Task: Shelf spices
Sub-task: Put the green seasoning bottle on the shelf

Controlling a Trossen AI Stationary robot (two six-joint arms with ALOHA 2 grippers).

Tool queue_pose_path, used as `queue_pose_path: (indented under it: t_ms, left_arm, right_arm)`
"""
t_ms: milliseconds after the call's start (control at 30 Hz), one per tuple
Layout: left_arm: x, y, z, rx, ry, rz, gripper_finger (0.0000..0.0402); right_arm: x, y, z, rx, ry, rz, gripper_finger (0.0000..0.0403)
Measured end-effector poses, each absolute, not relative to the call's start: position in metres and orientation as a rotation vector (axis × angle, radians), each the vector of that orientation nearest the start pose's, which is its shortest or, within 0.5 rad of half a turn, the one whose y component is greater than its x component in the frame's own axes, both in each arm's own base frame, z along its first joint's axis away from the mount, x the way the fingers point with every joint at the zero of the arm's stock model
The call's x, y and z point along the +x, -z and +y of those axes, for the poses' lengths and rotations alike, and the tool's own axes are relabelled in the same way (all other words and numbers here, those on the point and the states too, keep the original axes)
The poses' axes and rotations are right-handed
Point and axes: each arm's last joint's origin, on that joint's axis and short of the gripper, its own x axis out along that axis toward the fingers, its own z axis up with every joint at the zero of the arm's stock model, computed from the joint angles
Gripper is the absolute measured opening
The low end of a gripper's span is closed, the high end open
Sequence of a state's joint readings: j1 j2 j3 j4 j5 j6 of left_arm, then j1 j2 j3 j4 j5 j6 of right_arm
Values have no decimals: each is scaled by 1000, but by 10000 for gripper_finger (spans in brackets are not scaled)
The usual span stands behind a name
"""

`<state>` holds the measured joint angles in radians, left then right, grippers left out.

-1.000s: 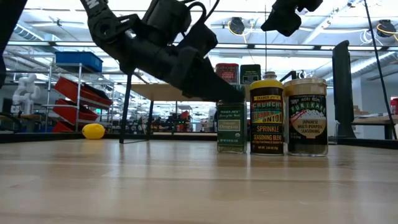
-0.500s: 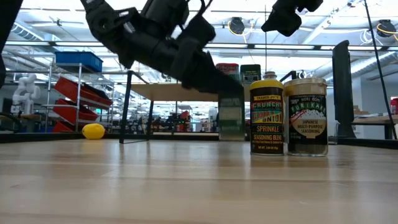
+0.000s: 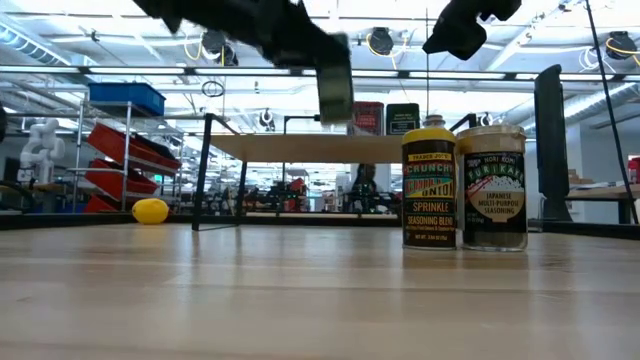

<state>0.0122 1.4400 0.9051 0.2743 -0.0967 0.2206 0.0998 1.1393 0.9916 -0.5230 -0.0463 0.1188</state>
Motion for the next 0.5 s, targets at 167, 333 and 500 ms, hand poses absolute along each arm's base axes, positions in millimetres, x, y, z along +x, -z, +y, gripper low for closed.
queue_pose_path:
  t_ms: [167, 333, 500]
  left_arm:
    - [297, -304, 35, 279, -224, 149, 214]
    - [288, -330, 76, 286, -306, 121, 215]
    - [291, -337, 115, 238, -273, 182, 215]
  right_arm:
    - [237, -309, 25, 95, -95, 649, 242]
    - [238, -310, 24, 86, -80, 635, 242]
    - [238, -310, 24, 87, -80, 634, 242]
